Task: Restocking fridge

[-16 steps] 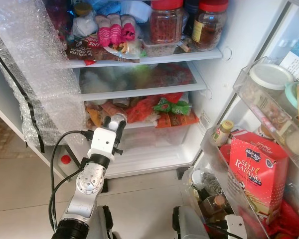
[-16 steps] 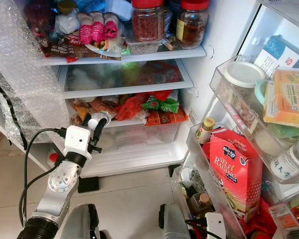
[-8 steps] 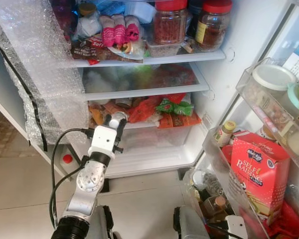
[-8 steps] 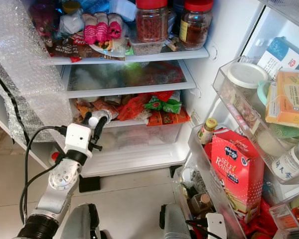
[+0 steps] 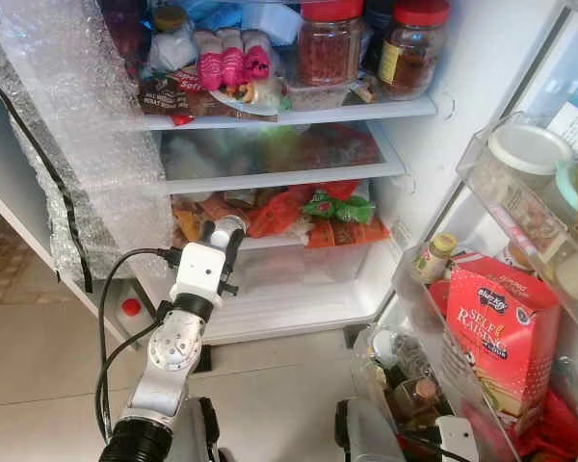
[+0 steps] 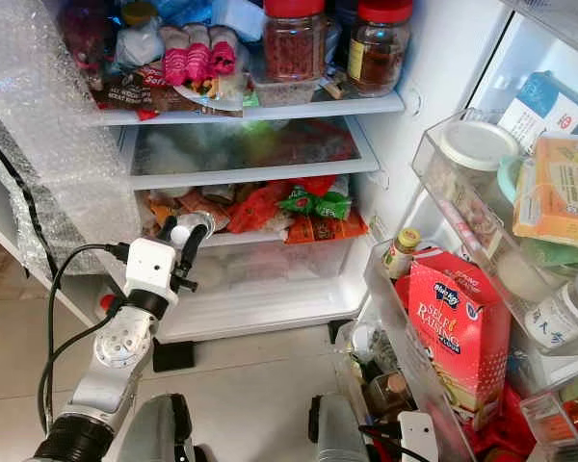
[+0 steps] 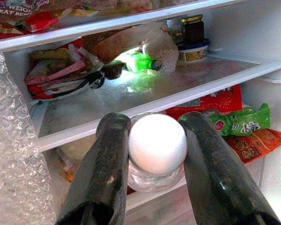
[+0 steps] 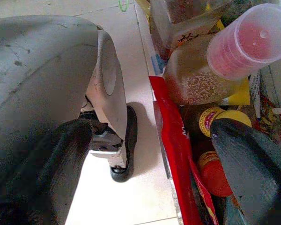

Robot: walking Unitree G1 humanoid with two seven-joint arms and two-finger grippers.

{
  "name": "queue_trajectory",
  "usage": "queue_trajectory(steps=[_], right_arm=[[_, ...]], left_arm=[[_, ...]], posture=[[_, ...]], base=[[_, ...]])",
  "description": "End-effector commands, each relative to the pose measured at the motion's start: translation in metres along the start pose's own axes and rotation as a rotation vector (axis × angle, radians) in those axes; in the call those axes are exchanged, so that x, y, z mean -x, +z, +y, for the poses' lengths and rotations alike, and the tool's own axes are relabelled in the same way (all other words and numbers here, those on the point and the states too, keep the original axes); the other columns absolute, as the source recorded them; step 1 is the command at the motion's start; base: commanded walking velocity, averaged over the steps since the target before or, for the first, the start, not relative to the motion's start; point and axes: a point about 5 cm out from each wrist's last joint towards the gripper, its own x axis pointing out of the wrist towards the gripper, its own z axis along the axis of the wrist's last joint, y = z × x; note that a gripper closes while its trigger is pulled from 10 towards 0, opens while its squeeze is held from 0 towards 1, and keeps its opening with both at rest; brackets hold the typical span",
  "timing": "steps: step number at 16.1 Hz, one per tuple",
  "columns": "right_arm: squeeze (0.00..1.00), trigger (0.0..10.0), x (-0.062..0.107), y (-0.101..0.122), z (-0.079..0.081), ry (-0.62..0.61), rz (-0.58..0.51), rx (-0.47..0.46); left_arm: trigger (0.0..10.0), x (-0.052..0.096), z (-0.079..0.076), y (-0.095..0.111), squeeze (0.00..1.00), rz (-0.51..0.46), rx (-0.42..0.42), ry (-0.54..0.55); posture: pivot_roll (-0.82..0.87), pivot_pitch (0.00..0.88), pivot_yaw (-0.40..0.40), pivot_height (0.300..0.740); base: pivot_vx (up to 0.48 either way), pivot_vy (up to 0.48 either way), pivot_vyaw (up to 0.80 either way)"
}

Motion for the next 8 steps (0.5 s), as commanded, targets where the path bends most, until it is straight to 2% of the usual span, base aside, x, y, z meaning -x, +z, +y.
queue_trajectory(steps=[1, 2, 8], right_arm=[[0.0, 10.0, -0.0009, -0.0062, 0.0083, 0.039, 0.025, -0.013], [0.0, 10.0, -0.0009, -0.0062, 0.0081, 0.04, 0.026, -0.011], [0.0, 10.0, -0.0004, -0.0067, 0.0067, 0.038, 0.028, -0.005]], left_arm=[[10.0, -0.0018, -0.0017, 0.0013, 0.0, -0.013, -0.017, -0.003], [10.0, -0.0017, -0.0021, 0.0009, 0.0, -0.01, -0.016, -0.006], [10.0, -0.0006, -0.0021, 0.0007, 0.0, -0.009, -0.014, 0.002]], posture=[[-0.2, 0.107, -0.033, 0.606], [-0.19, 0.108, -0.034, 0.606], [-0.2, 0.112, -0.039, 0.606]], base=[[0.0, 0.0, 0.0], [0.0, 0.0, 0.0], [0.251, 0.0, 0.0]])
